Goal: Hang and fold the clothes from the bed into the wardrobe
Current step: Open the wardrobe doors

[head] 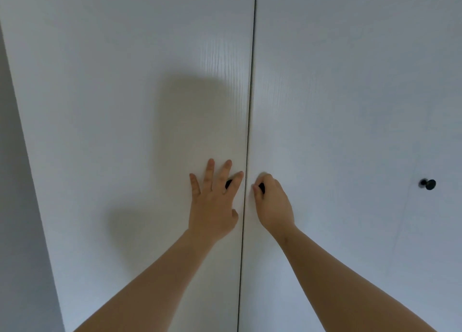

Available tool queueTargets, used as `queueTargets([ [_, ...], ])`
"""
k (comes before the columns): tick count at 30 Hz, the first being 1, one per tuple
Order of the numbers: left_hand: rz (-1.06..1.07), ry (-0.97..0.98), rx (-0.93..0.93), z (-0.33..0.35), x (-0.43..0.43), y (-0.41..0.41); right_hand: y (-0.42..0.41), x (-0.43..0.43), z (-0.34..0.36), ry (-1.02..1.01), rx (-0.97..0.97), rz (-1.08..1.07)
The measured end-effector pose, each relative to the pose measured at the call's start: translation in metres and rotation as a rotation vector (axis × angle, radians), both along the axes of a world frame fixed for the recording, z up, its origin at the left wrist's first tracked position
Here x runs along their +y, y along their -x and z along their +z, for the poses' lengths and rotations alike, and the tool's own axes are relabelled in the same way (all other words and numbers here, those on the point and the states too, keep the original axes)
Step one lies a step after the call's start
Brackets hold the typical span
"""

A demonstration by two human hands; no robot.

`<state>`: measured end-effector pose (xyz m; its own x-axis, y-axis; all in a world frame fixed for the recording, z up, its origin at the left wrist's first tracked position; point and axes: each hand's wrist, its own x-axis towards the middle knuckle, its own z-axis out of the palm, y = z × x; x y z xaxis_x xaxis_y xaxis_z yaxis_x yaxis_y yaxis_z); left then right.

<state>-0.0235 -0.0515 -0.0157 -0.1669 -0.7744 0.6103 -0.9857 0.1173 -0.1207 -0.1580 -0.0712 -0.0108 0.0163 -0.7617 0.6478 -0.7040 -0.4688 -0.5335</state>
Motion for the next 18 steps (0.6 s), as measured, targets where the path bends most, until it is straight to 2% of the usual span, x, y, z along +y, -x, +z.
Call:
queueTargets([
  [3,-0.038,-0.098,0.051,0.007,0.006,0.0,0.002,0.008,0.003,-0.013,0.016,-0.015],
  [5,-0.12,-0.112,0.206,0.013,0.014,0.004,0.003,0.015,0.003,-0.024,-0.012,-0.002],
  [10,-0.459,0.054,0.611,0.004,0.034,0.019,0.006,0.05,0.0,-0.02,-0.18,0.021],
  [12,-0.524,-0.024,0.813,0.002,0.049,0.027,0.012,0.069,0.0,0.002,-0.215,0.025],
  [18,-0.666,-0.25,1.191,-0.005,0.109,0.069,0.059,0.144,-0.003,-0.01,-0.283,0.031],
])
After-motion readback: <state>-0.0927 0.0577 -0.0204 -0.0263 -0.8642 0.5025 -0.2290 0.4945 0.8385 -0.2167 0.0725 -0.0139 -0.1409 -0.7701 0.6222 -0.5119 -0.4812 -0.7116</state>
